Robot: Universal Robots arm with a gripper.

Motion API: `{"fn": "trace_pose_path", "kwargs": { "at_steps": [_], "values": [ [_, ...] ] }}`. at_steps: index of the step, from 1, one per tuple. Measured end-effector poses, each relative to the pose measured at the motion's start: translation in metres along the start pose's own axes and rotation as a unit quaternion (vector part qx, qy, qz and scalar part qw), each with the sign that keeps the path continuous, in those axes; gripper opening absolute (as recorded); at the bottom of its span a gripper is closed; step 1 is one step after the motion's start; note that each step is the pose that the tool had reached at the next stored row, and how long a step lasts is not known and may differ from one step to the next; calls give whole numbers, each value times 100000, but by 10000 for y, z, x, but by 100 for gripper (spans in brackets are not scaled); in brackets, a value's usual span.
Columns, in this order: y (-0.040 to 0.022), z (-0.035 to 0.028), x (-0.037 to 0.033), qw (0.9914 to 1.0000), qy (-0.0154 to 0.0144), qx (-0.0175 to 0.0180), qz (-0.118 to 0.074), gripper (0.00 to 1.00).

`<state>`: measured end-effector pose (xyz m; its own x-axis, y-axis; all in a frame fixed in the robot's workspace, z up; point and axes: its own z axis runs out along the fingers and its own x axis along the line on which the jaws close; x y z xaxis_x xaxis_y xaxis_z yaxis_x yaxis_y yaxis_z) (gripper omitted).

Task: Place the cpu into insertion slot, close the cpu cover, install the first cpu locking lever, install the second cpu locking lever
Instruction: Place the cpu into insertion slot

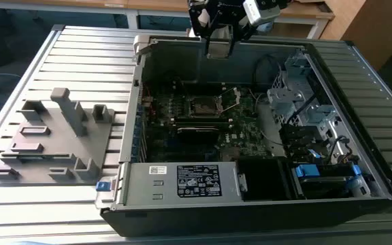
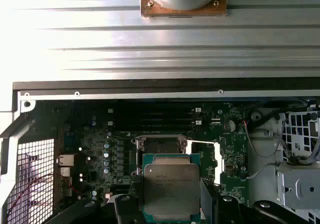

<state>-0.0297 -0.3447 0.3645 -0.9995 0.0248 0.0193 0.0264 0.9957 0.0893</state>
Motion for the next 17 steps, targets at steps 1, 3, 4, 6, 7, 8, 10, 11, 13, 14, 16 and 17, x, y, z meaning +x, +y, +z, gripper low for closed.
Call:
{"fn": "trace_pose_path", "kwargs": {
  "at_steps": [1, 3, 4, 6, 7, 8, 10, 11, 13, 14, 16, 17],
  "values": [
    [0, 0, 0, 100000, 0, -3, 0, 54],
    [0, 0, 0, 100000, -1, -3, 0, 54],
    [0, 0, 0, 100000, 0, -3, 0, 54],
    [0, 0, 0, 100000, 0, 0, -1, 54],
    [0, 1, 0, 100000, 2, 1, 0, 54],
    [0, 4, 0, 100000, 2, 0, 1, 54],
    [-1, 14, 0, 100000, -1, 0, 0, 54],
    [-2, 20, 0, 100000, 1, 0, -1, 54],
    [-3, 36, -1, 100000, 1, -3, -2, 54],
    [-4, 46, -1, 100000, -1, -3, 0, 54],
    [-6, 66, -1, 100000, 0, -1, -1, 54],
    [-7, 76, -2, 100000, 0, -1, -1, 54]
  ]
}}
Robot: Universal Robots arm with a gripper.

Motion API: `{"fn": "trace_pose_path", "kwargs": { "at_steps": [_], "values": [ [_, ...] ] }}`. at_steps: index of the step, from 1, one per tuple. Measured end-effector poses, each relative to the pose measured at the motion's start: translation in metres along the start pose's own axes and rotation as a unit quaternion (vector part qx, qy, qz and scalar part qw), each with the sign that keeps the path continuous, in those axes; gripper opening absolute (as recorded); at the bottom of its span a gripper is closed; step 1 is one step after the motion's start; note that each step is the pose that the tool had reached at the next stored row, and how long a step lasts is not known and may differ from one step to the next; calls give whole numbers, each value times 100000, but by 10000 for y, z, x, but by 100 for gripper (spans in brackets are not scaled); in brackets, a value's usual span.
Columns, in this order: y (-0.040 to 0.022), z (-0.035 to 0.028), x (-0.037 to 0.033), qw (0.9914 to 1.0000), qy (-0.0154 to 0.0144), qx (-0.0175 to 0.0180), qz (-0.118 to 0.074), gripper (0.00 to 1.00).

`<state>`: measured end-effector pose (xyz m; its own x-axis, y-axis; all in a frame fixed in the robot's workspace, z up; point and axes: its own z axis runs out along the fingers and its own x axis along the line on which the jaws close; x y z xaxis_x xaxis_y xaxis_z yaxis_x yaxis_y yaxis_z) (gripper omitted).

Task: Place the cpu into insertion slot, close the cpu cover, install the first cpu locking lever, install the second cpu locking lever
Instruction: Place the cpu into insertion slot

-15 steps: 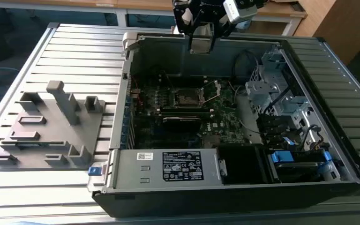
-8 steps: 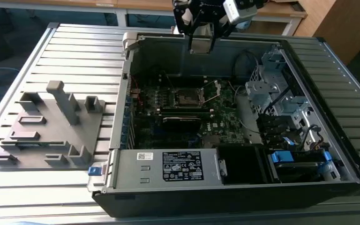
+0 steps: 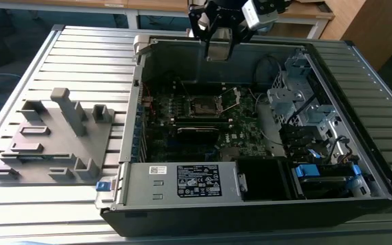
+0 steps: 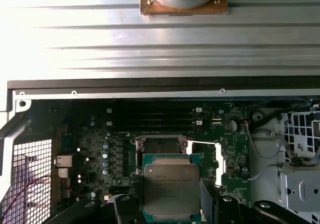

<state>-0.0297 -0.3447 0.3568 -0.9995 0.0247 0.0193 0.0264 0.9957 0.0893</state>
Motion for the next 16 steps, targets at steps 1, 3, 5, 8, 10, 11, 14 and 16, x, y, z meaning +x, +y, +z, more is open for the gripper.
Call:
{"fn": "trace_pose_path", "kwargs": {
  "at_steps": [1, 3, 5, 8, 10, 11, 14, 16],
  "values": [
    [-1, 12, 0, 100000, -3, -4, 2, 54],
    [-2, 26, 0, 100000, 1, 3, 2, 54],
    [-2, 25, 0, 100000, 5, 12, 2, 54],
    [-2, 31, 0, 100000, -5, -10, 0, 54],
    [-4, 46, 1, 100000, -5, -11, 2, 54],
    [-5, 57, 1, 100000, -6, -2, 1, 54],
    [-9, 94, 4, 100000, -14, 0, 8, 54],
    [-11, 116, 9, 100000, -18, -1, 0, 54]
  ]
}}
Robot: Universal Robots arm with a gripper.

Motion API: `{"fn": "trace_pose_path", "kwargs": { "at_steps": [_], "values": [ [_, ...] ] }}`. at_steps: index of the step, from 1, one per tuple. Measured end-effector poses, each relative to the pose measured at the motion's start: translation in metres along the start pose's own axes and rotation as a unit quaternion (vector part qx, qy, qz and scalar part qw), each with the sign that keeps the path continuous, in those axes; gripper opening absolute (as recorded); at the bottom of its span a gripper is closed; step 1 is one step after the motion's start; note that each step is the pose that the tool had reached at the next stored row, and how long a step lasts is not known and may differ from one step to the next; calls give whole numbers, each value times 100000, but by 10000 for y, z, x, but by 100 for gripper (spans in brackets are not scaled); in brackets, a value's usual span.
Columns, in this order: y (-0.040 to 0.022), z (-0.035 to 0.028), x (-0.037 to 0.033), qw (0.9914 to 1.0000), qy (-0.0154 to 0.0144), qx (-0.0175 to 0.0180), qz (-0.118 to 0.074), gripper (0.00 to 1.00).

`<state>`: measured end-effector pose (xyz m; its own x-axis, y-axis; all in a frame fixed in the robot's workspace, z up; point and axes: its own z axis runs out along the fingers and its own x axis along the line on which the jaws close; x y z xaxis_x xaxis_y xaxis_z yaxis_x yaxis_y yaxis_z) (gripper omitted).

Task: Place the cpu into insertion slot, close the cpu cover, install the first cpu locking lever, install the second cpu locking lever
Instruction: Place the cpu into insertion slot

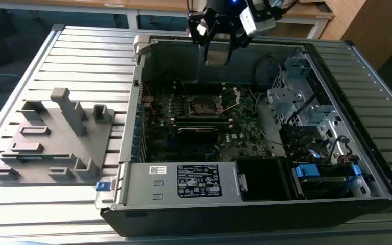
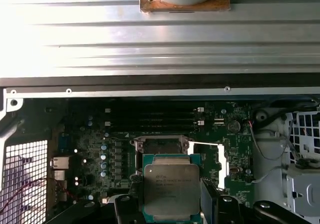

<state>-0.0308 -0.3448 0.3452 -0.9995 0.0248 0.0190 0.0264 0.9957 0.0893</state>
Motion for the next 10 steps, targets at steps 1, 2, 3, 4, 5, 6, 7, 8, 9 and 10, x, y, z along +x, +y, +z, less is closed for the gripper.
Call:
{"fn": "trace_pose_path", "kwargs": {
  "at_steps": [1, 2, 3, 4, 5, 6, 7, 8, 9, 10],
  "values": [
    [-1, 9, 4, 100000, 3, 0, 2, 54],
    [-3, 17, 9, 100000, 2, 0, 1, 54],
    [-4, 24, 14, 100000, 0, -1, 1, 54],
    [-5, 31, 18, 100000, 2, 1, 1, 54],
    [-6, 42, 21, 100000, 1, -2, 0, 54],
    [-8, 58, 24, 100000, 3, -3, 0, 54],
    [-11, 76, 27, 100000, 2, -1, 1, 54],
    [-15, 94, 30, 100000, 1, -3, 1, 54],
    [-18, 113, 33, 100000, 3, -3, -3, 54],
    [-21, 128, 36, 100000, 1, -2, 1, 54]
  ]
}}
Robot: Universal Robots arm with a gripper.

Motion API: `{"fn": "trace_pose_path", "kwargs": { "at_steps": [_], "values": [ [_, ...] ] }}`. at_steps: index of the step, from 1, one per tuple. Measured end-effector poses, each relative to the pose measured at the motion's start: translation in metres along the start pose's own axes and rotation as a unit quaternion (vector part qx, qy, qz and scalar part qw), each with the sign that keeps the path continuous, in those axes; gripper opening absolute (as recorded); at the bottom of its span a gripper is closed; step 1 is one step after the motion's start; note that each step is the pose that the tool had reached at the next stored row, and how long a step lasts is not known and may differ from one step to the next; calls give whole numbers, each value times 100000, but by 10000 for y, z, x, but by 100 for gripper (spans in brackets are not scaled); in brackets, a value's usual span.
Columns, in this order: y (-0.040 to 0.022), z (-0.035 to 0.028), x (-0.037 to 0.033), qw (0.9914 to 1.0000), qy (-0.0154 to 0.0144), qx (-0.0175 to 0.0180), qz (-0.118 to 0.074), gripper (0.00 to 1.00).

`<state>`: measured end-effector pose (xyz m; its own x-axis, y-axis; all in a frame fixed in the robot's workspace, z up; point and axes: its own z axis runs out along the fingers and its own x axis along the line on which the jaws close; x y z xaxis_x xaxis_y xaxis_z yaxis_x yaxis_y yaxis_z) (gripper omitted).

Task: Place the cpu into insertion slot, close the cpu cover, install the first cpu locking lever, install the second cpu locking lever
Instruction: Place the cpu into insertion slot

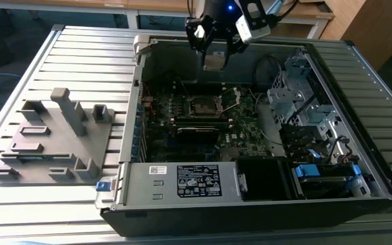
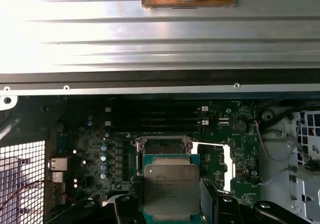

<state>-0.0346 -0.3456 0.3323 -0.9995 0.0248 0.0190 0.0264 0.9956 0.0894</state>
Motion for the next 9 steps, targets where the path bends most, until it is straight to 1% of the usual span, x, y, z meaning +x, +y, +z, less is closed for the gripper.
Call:
{"fn": "trace_pose_path", "kwargs": {
  "at_steps": [5, 8, 9],
  "values": [
    [-2, 14, 2, 100000, -2, -3, -7, 54],
    [-7, 64, 4, 100000, -29, -5, -14, 54],
    [-8, 71, 5, 100000, -28, 0, -13, 54]
  ]
}}
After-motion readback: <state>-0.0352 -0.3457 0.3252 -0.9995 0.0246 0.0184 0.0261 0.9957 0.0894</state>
